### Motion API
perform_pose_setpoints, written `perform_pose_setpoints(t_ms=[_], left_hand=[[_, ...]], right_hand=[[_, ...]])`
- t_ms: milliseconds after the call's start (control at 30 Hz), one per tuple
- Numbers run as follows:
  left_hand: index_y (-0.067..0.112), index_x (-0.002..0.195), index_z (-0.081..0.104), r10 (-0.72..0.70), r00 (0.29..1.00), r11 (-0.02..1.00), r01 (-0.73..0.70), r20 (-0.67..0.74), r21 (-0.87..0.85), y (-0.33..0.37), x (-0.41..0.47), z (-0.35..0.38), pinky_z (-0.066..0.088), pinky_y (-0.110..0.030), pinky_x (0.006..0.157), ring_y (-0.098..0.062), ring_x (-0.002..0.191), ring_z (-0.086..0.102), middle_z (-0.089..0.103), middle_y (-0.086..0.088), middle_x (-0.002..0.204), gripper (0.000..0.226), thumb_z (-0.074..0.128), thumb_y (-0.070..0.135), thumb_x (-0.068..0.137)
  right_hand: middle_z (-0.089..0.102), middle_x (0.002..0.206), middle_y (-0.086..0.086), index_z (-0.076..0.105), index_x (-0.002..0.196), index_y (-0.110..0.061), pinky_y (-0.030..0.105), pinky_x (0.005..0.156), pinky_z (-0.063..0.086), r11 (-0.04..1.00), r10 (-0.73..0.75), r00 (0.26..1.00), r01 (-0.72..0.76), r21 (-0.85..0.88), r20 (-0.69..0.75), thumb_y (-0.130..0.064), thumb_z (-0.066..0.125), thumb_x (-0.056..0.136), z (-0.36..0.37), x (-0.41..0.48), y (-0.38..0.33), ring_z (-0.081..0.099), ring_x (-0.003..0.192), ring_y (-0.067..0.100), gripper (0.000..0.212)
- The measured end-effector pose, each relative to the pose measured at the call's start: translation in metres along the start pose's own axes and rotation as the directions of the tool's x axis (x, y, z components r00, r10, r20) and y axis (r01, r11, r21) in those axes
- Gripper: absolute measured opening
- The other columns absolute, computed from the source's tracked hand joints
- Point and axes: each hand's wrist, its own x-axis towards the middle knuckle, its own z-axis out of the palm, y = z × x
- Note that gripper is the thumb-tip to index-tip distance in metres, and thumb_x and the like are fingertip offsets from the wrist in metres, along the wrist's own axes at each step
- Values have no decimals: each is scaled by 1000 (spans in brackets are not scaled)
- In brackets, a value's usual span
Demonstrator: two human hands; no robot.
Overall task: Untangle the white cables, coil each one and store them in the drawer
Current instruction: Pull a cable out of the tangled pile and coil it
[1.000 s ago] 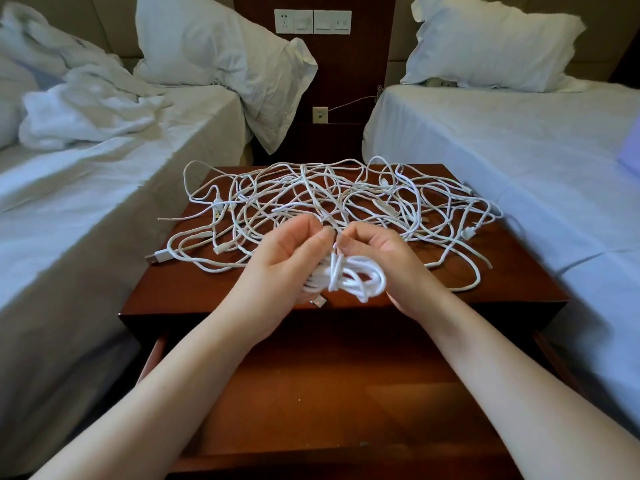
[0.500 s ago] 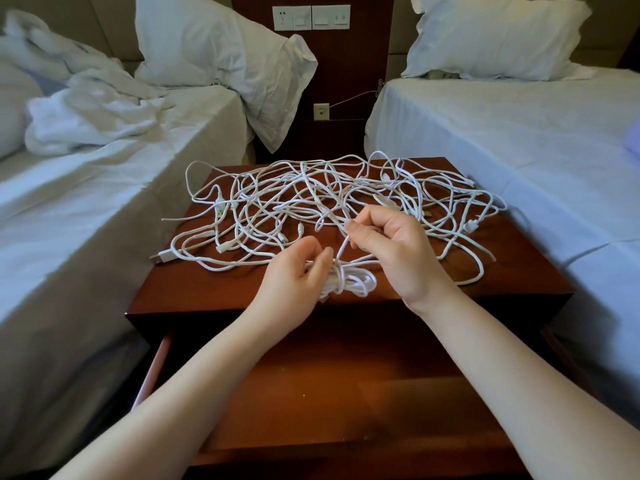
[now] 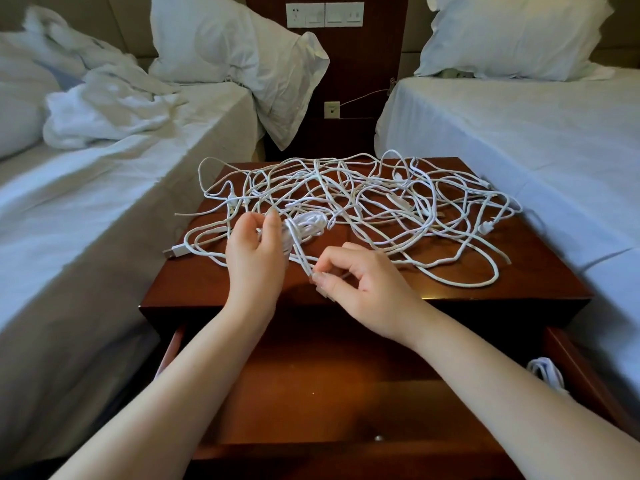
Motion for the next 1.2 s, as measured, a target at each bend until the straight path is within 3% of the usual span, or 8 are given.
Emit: perform_pose_setpoints(t_ms=[100, 233, 400, 500, 633, 767, 967, 1200], left_hand=[[15, 67, 44, -68, 994, 977, 83, 83, -194, 7, -5, 2, 34, -26, 45, -9, 45, 37, 40, 6, 49, 33, 51, 24, 99], [15, 66, 46, -10, 949, 924, 130, 316, -361, 19, -12, 0, 28, -19, 39, -7, 40, 34, 43, 4, 51, 34, 47, 20, 99], [13, 66, 49, 35, 779, 907, 238, 627, -347, 23, -14, -2, 26, -18, 40, -7, 42, 36, 45, 0, 53, 29, 56, 24, 92], [18, 62, 52, 36, 695, 935, 230, 718, -269, 22, -14, -5, 29, -16, 40, -6, 42, 36, 46, 3, 52, 27, 54, 22, 89], [15, 70, 53, -17, 682, 999, -19, 731, 41, 25, -14, -8, 36, -14, 45, -3, 46, 45, 53, 8, 53, 23, 59, 27, 89], [19, 73, 51, 40, 744, 917, -292, 667, 271, 20, -11, -4, 32, -11, 47, -1, 47, 41, 48, 11, 56, 23, 55, 25, 94], [20, 93, 56, 168, 801, 795, -455, 574, 402, 10, -15, 6, 40, -9, 53, 3, 57, 56, 55, 15, 70, 9, 51, 25, 97], [4, 77, 62, 316, 775, 634, -602, 547, 485, -1, -18, 8, 44, -34, 47, -19, 50, 55, 59, -4, 60, 31, 52, 26, 96]], right_hand=[[61, 76, -8, 63, 79, -27, 18, 71, 44, 999, 43, 999, -43, 14, 26, -20, 62, 94, -1, 1, 6, 55, 80, 9, 17], [68, 84, -4, 69, 88, -17, 19, 73, 47, 991, 112, 994, -113, 67, 20, -23, 63, 93, -11, 7, 11, 61, 80, 6, 10], [63, 70, 4, 70, 85, -23, 25, 64, 40, 986, 84, 994, -93, 140, 66, -31, 64, 92, -33, 10, 14, 51, 63, 6, 12], [62, 66, -8, 67, 77, -23, 13, 64, 40, 994, 69, 997, -70, 85, 22, -16, 69, 88, -41, 10, 16, 54, 64, -4, 13], [61, 67, -14, 66, 78, -24, 11, 64, 44, 998, 64, 998, -64, -10, -4, -15, 68, 88, -45, 11, 16, 57, 65, -3, 14], [64, 73, -5, 69, 82, -15, 17, 68, 46, 993, 100, 995, -101, -61, -23, -19, 66, 90, -45, 12, 17, 58, 71, 8, 9], [65, 72, -2, 69, 80, -14, 20, 63, 46, 993, 100, 993, -103, -58, -59, -15, 66, 89, -40, 12, 19, 58, 67, 9, 10], [50, 74, -6, 69, 72, -14, 17, 63, 36, 953, -16, 986, -35, -302, -163, -12, 71, 81, -33, 14, 26, 47, 74, 7, 9]])
